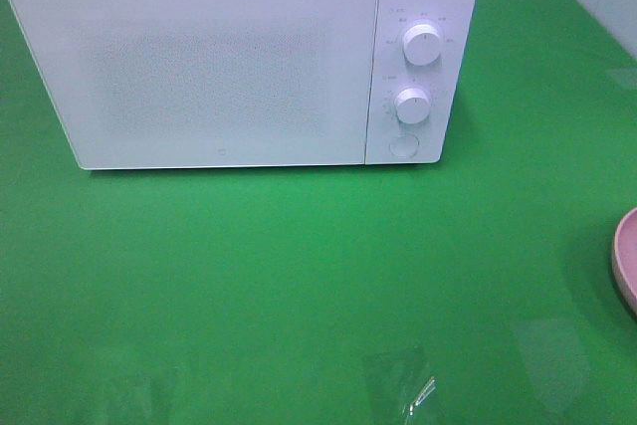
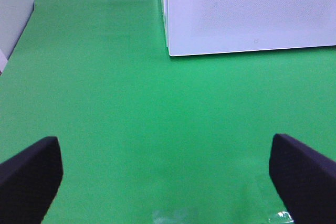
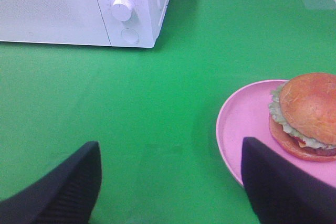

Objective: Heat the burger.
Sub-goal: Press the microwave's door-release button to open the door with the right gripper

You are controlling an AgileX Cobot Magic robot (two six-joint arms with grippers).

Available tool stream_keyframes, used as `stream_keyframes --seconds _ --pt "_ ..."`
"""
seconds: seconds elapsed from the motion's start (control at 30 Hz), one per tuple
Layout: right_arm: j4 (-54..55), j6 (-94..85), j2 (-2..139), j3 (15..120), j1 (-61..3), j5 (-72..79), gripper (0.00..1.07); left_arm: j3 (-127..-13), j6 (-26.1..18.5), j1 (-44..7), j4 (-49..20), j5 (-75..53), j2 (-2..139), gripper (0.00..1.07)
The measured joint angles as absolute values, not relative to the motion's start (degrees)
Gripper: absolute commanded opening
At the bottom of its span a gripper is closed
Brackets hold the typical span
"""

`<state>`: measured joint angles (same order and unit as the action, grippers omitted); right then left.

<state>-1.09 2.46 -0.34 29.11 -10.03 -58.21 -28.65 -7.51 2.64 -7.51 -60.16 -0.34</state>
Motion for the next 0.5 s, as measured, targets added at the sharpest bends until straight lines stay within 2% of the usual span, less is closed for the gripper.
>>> stream_keyframes --seconds 0.5 --pt "-1.1 2.5 -0.3 29.1 -10.0 -58.2 0.73 -28.6 -7.5 2.6 -7.5 -60.2 -0.3 1.02"
